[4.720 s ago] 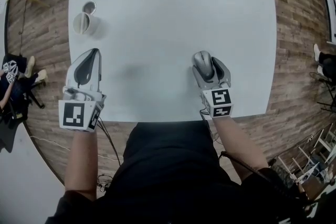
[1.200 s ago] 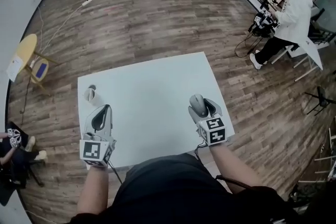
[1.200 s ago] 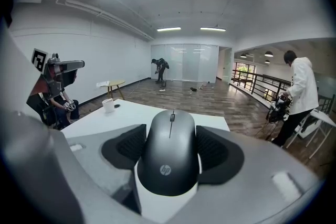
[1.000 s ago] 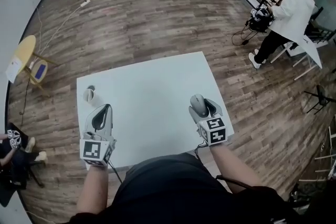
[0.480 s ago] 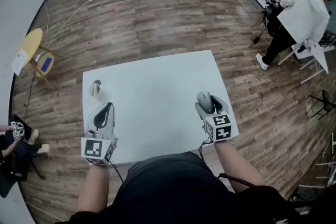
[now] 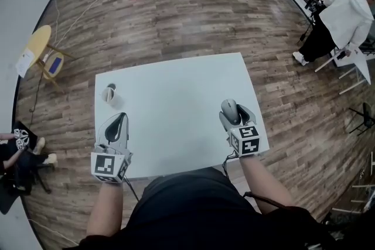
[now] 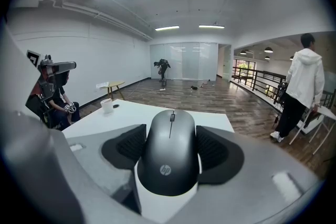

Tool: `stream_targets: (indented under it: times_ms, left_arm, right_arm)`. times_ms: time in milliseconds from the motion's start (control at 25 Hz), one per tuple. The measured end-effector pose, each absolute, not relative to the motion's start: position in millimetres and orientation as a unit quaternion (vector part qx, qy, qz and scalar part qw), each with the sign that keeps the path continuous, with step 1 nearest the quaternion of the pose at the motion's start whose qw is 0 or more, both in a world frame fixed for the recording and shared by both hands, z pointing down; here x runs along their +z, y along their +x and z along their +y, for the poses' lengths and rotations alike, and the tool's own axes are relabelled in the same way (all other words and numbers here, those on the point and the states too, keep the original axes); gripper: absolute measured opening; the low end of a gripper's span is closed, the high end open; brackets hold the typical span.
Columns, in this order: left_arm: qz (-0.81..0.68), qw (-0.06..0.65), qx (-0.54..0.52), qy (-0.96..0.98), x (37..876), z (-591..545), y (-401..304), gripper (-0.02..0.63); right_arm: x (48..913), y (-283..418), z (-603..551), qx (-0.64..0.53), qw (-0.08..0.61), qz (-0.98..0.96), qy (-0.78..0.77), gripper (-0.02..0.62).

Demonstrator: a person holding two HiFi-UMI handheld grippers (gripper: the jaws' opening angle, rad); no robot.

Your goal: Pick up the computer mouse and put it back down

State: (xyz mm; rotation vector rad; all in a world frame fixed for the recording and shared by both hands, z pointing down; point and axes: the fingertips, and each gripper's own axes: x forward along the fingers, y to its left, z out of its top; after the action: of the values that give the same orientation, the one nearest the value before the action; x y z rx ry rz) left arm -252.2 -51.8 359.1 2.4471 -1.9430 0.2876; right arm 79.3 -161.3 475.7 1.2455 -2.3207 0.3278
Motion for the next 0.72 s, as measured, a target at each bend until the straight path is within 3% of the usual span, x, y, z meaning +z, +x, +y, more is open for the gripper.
stream_targets:
  times_ms: [720]
  left_arm:
    - [-0.619, 0.034, 0.117, 0.775, 377, -41, -251, 0.002]
  right_arm:
    - [499, 68, -155, 0.147, 0.257, -0.85, 0.436, 0.298]
